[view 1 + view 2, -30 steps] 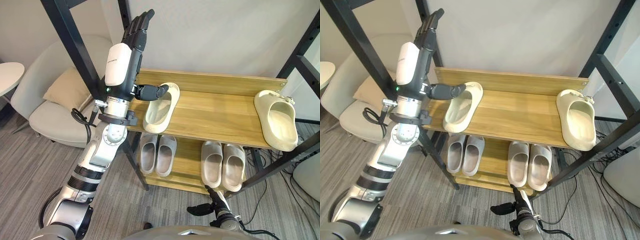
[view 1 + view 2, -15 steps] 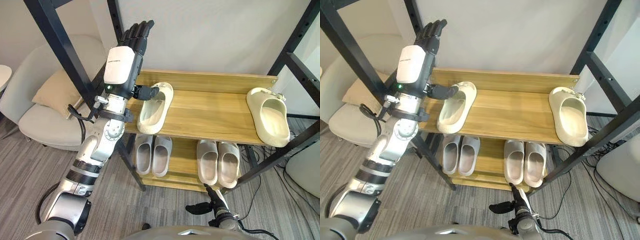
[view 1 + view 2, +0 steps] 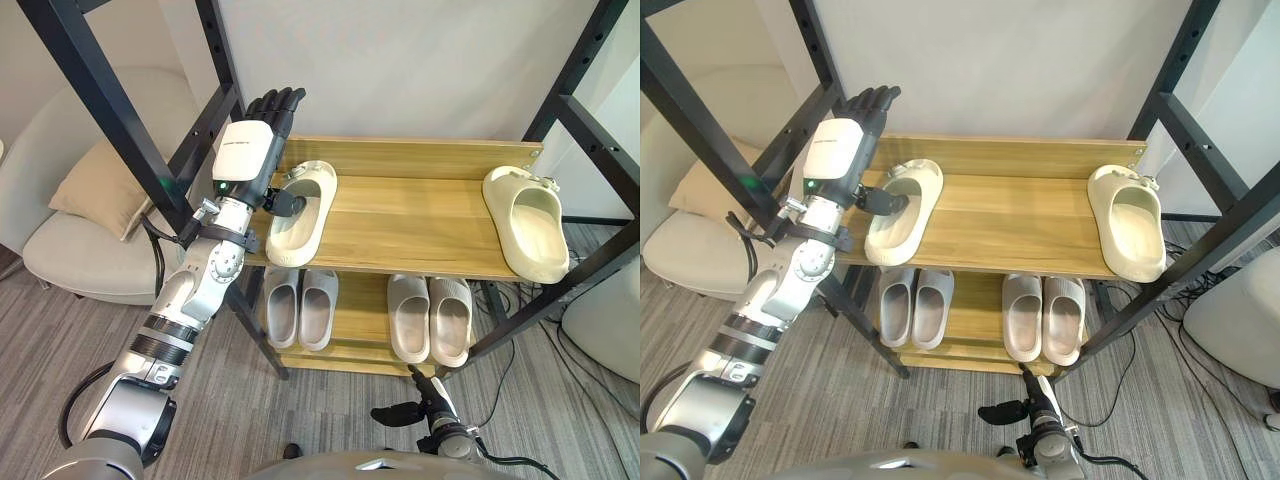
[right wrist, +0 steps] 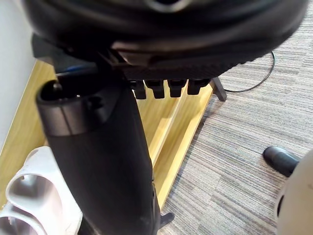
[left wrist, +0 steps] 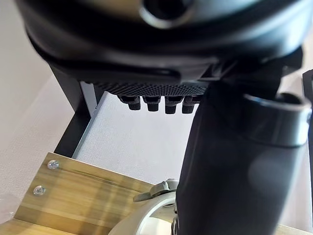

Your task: Organize the slippers on the shoe rack

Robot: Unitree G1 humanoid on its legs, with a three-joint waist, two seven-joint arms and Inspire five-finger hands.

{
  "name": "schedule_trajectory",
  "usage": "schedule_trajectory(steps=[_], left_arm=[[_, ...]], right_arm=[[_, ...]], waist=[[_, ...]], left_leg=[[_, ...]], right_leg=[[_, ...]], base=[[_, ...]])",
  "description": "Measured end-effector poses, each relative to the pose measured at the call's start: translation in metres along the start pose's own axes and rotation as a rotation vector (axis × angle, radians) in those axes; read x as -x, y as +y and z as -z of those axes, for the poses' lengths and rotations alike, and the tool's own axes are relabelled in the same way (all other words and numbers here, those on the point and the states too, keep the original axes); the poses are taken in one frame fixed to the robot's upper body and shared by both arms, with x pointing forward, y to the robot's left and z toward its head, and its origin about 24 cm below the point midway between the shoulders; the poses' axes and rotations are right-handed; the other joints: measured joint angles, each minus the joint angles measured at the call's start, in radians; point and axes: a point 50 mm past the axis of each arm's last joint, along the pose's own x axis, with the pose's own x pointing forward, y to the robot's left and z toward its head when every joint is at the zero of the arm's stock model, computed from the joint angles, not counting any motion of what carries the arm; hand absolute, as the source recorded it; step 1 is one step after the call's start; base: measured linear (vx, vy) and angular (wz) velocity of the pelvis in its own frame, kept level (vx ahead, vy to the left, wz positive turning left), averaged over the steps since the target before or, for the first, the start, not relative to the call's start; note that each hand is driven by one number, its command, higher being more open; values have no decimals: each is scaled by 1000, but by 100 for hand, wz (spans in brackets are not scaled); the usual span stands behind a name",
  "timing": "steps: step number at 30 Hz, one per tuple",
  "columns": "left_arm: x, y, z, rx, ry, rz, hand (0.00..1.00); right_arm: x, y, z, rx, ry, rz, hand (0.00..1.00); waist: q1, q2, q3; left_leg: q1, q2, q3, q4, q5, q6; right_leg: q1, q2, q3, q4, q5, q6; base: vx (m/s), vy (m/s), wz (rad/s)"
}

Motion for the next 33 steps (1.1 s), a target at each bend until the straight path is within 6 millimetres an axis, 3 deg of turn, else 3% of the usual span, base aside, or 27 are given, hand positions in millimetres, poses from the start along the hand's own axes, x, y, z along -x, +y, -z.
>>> schedule_trajectory(steps=[24, 33], left_arm=[[0, -4, 6, 40, 39, 15, 0], [-3, -11, -12, 104, -3, 17, 0]], right_arm=[[-4, -4, -8, -2, -16, 21, 100], [-5, -4, -8, -3, -14, 26, 100]], waist=[[-23, 14, 30], [-23, 31, 40]], left_leg=[[-12, -3, 2, 0, 0, 0], [-13, -6, 3, 0, -1, 2]], right_leg=[[-14, -4, 0, -1, 5, 3], [-14, -8, 5, -1, 7, 5]], base=[[0, 0, 0], [0, 0, 0]])
